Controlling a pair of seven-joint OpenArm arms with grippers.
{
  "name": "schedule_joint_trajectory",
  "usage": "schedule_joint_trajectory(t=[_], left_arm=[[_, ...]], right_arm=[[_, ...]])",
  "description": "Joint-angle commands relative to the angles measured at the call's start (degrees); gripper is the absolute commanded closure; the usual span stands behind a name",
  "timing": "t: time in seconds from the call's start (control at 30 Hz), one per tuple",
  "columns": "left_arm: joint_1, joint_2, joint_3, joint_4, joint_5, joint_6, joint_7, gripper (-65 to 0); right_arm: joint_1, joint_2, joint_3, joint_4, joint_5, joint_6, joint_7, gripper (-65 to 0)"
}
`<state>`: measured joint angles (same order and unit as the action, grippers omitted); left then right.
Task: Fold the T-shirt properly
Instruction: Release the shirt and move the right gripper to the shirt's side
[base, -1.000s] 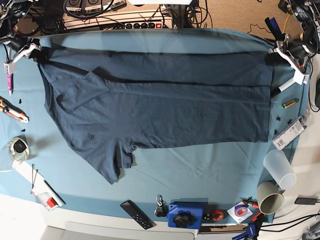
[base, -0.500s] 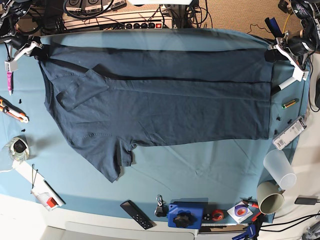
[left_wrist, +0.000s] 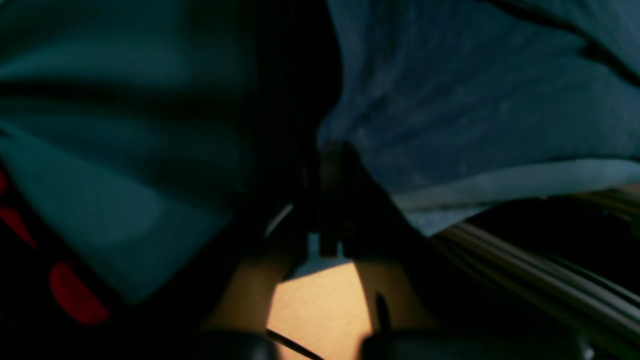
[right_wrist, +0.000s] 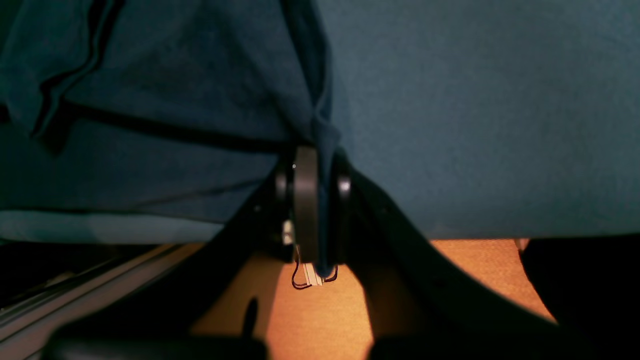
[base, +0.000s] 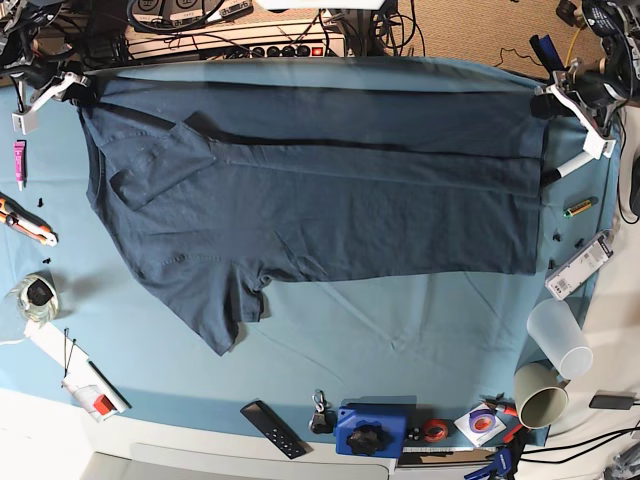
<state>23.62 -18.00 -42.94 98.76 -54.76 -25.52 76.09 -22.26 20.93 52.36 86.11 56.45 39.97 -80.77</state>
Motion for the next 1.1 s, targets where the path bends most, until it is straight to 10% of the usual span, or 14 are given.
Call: schedule_joint_trajectory(t=[0.0,0.37,0.57,1.07], left_arm=[[0.57,-1.25,-0.50,0.96,0.13,0.20,0.02,0.0],[1.14,-1.22,-4.20,0.96,-2.78,-0.09,-0.70,0.0],[1.09,-1.22,-4.20,1.20,-7.06,-0.09,-1.14,-27.2],[1.01,-1.20,-4.24,18.21,-0.66,-0.09,-5.84,-27.5]], right_arm=[[-0.11,1.49,0.63,0.90,0.31,0.03,0.77,0.0],[-0.11,1.49,0.63,0.90,0.33,0.03,0.77,0.0],[-0.11,1.99,0.63,0.90,2.03,0.03,0.77,-13.7],[4.35,7.65,6.19,0.92,16.90,0.03,0.77,-13.7]])
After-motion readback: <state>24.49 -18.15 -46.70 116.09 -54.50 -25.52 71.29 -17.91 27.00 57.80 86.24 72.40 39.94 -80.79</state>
